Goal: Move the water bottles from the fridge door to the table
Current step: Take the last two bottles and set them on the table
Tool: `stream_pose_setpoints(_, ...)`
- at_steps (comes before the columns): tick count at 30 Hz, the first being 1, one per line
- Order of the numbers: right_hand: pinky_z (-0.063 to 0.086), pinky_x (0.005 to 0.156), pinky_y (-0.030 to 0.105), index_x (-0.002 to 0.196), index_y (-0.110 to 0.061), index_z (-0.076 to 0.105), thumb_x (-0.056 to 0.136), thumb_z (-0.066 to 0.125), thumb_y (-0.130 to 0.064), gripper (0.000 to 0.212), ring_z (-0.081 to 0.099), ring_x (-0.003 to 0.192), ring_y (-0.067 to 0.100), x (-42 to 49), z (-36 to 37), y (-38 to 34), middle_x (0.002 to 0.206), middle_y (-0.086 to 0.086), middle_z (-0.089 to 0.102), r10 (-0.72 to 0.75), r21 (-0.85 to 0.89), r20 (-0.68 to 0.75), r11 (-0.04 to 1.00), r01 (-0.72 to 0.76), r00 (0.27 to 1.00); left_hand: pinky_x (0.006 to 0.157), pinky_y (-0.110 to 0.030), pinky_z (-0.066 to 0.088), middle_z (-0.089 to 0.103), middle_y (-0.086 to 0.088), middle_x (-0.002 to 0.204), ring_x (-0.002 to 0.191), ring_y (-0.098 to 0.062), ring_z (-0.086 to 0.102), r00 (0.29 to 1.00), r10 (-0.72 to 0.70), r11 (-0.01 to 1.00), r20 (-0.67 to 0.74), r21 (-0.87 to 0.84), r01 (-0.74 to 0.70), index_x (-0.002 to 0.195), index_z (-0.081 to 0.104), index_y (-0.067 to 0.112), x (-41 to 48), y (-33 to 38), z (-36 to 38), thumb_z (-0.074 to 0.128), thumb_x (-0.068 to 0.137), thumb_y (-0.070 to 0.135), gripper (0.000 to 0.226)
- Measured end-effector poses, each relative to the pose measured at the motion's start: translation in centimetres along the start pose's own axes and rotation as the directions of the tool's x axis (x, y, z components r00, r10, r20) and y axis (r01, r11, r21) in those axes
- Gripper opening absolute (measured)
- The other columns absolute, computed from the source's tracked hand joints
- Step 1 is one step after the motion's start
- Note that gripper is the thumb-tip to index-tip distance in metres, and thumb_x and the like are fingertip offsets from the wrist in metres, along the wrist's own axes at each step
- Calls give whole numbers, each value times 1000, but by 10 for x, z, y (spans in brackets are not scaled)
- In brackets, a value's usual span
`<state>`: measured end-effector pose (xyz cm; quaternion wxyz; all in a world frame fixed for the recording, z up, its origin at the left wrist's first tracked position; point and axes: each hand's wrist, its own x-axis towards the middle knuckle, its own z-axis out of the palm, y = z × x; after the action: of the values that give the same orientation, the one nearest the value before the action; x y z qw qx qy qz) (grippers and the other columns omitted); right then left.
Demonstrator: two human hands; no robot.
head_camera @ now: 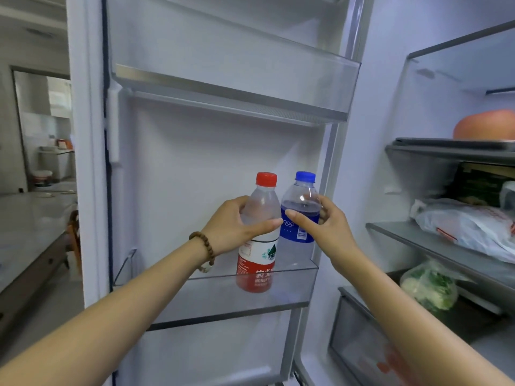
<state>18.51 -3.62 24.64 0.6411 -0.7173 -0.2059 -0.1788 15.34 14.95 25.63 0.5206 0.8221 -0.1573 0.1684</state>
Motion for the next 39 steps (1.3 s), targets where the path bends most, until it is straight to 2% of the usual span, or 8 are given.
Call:
stream_pose_setpoints(4,54,64,11,124,-24,50,76,71,-24,53,61,95,6,-1,1,-12,112,-8,61,-65,42,-23,997,66,998,70,-16,49,58,4,112,99,-11,56,994,46,999,-103,33,-42,124,50,20,-8,10,-1,72,73,37,58)
stream_pose_setpoints(8,54,68,13,124,-24,52,65,73,-33,63,63,99,4,-3,0,-48,109,-13,64,-191,100,-44,976,194,981,85,-26,52,61,5,118,105,-12,58,960,180,983,-215,84,-165,125,52,21,-20,34,-16,74,70,37,61)
stream_pose_setpoints(12,54,75,15,121,-30,53,58,74,-37,67,65,99,0,-12,2,-87,107,-16,66,-294,105,4,951,292,956,84,-25,54,65,7,114,104,-11,62,898,313,950,-310,120,-289,117,58,22,-43,65,-41,74,65,42,58)
stream_pose_setpoints(17,52,66,12,101,-39,57,57,70,-38,46,66,89,-6,-32,24,-126,87,-25,70,-334,190,112,932,310,936,77,-15,54,65,18,105,98,-3,64,849,358,933,-389,174,-314,107,57,37,-82,92,-80,75,60,53,52)
stream_pose_setpoints(22,54,62,16,102,-28,63,57,69,-37,46,70,84,4,-63,84,-141,84,-16,74,-303,352,292,916,192,907,77,-22,56,70,11,104,94,-6,68,828,305,951,-470,196,-239,110,63,27,-135,88,-130,69,64,50,52)
stream_pose_setpoints(28,55,64,20,105,-24,65,51,73,-39,57,71,86,9,-104,198,-148,91,-9,75,-279,462,454,886,44,846,70,-19,55,73,9,98,89,-6,69,801,208,966,-561,245,-79,108,66,24,-211,56,-210,71,63,50,52)
stream_pose_setpoints(34,57,70,26,114,-19,63,51,75,-43,69,71,92,14,-138,342,-153,102,-2,74,-268,467,578,883,-43,771,63,-11,51,73,21,85,81,0,69,745,134,962,-654,265,59,93,67,33,-282,8,-323,70,65,48,32)
stream_pose_setpoints(39,58,71,26,105,-24,64,48,76,-41,60,71,90,12,-147,468,-141,97,-4,74,-180,488,559,861,-146,809,60,-9,49,71,26,79,77,2,69,744,57,956,-666,252,152,88,67,33,-311,-46,-429,68,65,46,26)
